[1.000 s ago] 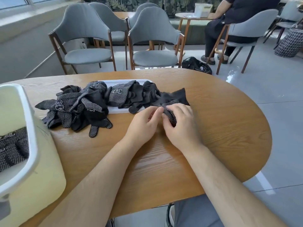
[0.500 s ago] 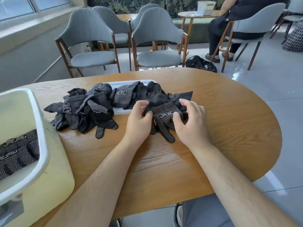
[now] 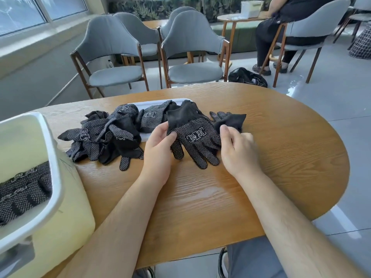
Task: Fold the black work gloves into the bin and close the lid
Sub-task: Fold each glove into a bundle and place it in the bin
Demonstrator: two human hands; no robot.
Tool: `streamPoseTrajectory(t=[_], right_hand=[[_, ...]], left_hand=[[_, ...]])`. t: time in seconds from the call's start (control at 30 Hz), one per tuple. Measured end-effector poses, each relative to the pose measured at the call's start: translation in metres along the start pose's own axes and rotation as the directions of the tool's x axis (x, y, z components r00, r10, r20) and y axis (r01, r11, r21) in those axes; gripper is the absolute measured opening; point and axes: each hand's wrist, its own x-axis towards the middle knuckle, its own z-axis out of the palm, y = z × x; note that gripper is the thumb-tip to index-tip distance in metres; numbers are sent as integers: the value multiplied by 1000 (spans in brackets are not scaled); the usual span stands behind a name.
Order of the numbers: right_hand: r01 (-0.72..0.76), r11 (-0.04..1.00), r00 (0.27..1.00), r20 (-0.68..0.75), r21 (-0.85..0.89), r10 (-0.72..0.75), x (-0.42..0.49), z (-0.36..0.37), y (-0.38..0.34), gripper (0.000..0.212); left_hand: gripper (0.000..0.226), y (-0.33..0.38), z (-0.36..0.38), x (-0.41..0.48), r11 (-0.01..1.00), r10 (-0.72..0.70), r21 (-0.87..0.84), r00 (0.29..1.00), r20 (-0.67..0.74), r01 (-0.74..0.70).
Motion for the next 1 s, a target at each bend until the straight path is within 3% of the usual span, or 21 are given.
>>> streamPoseTrajectory(t=[0.07, 0.1, 0.17, 0.2, 0.27, 0.33, 0.4, 0.5, 0.67, 0.77, 0.83, 0.93, 1.0], right_hand=[[6, 993, 996, -86, -119, -16, -1, -1, -1, 66], [72, 988, 985, -145, -139, -92, -2, -2, -3, 62], [257, 963, 942, -201, -78, -268, -5, -4, -8, 49], [305, 952, 942, -156, 22, -298, -8, -5, -13, 46], [230, 940, 967, 46, 252, -249, -13, -8, -22, 43], [148, 913, 964, 149, 379, -218, -11, -9, -28, 30], [97, 872, 961, 181, 480, -207, -6, -12, -36, 17], [84, 866, 955, 209, 492, -212, 5, -19, -54, 14], [182, 759, 956, 68, 625, -286, 7, -35, -80, 15], [259, 776, 931, 65, 576, -359, -6, -33, -68, 23], [298, 827, 906, 131, 476, -402, -17, -23, -47, 28], [398, 887, 860, 240, 237, -450, -39, -10, -15, 24], [443, 885, 840, 277, 145, -466, -50, -9, -5, 21]], left_hand=[[49, 3, -1, 0, 999, -5, -43, 1000, -6, 5], [46, 3, -2, 0, 999, 0, -46, 1000, -8, -1], [32, 4, -4, 0, 999, 24, -25, 1000, 7, -23], [29, 6, -5, -2, 999, 34, -10, 999, 28, -34], [28, 9, -8, -6, 998, 49, 31, 997, 64, -51], [27, 13, -11, -10, 991, 71, 109, 994, 78, -79], [26, 19, -12, -10, 961, 124, 237, 989, 79, -140], [23, 36, -8, -8, 857, 256, 443, 964, 77, -263], [18, 66, -3, -22, 718, 518, 505, 852, 73, -480], [26, 60, -12, -34, 653, 556, 540, 821, 134, -531], [28, 43, -29, -39, 603, 521, 568, 816, 251, -560], [23, 12, -58, -48, 462, 335, 665, 809, 483, -587], [24, 0, -72, -57, 333, 219, 736, 808, 547, -589]])
